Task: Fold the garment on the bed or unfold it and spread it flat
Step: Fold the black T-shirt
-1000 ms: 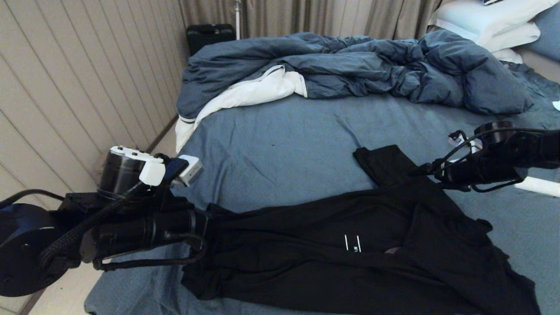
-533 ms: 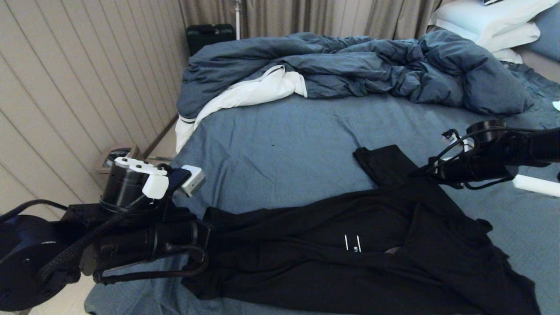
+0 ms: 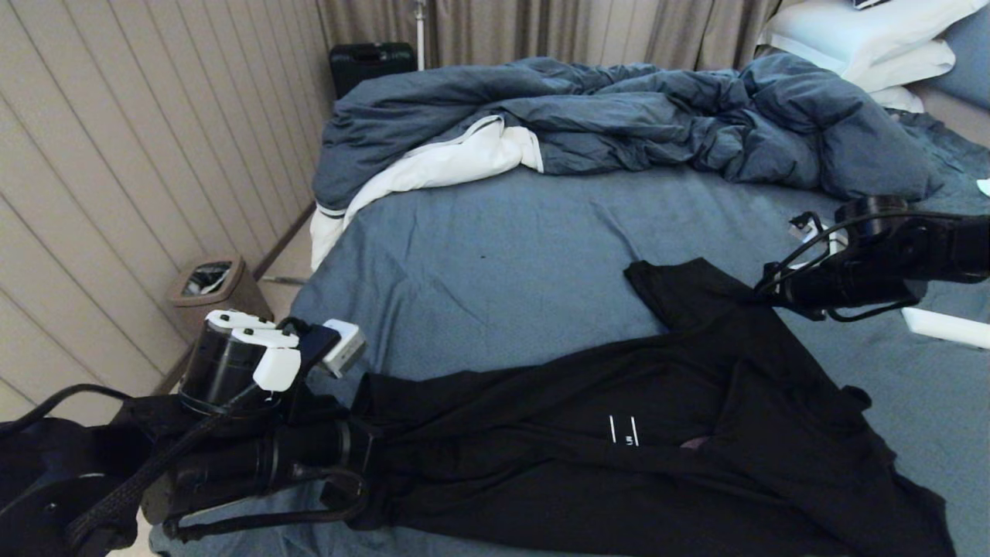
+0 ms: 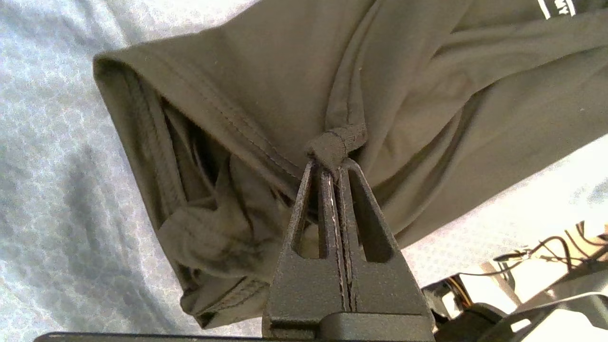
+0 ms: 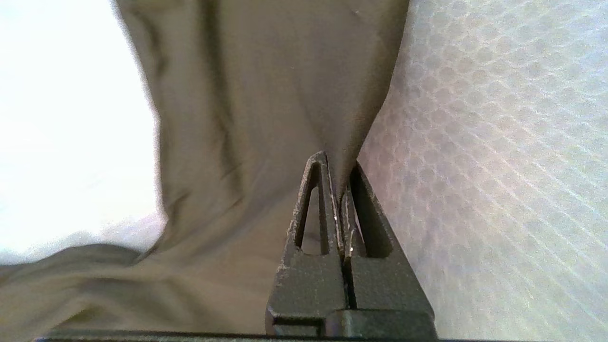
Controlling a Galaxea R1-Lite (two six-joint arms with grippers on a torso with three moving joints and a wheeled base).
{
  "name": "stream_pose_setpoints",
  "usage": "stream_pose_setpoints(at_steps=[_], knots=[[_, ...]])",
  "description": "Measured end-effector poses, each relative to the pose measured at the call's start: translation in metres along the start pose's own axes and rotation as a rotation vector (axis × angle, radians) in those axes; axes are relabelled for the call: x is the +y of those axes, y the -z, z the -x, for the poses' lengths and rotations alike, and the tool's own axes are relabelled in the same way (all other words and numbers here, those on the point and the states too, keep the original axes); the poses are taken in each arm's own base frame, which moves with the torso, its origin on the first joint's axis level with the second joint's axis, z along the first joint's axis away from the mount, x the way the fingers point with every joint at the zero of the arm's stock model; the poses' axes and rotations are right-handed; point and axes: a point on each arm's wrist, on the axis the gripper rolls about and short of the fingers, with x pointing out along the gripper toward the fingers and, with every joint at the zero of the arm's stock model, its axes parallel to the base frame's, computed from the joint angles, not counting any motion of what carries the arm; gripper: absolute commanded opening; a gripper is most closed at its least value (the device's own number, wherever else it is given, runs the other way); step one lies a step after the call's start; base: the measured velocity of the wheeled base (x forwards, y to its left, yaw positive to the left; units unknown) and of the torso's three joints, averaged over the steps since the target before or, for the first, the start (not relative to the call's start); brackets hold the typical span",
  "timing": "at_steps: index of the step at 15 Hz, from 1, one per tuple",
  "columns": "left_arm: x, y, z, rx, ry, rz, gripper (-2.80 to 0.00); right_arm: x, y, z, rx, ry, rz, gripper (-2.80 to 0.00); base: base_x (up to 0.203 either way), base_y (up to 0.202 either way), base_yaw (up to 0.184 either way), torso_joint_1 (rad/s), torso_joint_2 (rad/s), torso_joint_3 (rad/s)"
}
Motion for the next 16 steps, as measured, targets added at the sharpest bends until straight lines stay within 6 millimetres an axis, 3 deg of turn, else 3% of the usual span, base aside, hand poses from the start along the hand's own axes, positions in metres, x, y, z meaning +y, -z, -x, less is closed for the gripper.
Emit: stream_pose_setpoints(at_steps=[4,8,12,16], knots=[[0.003,0.011,-0.001,-0.001,-0.011,0.003,-2.80,0.014,-0.004,0.036,-0.048,0.008,0.029,-2.80,0.000,0.000,0.000,0.000,0.00,0.000],[0.004,0.014,-0.001,0.010,-0.012,0.006,-2.80,0.022,0.005,0.074,-0.075,0.023,0.066,-2.80,0.000,0.000,0.000,0.000,0.00,0.000],[0.011,0.014,-0.001,0.010,-0.030,0.032,-2.80,0.017,0.023,0.114,-0.095,0.005,0.080,-2.80,0.000,0.000,0.000,0.000,0.00,0.000],[0.018,0.016,0.000,0.014,-0.051,0.050,-2.80,0.003,0.049,0.141,-0.100,0.019,0.081,-2.80,0.000,0.000,0.000,0.000,0.00,0.000]])
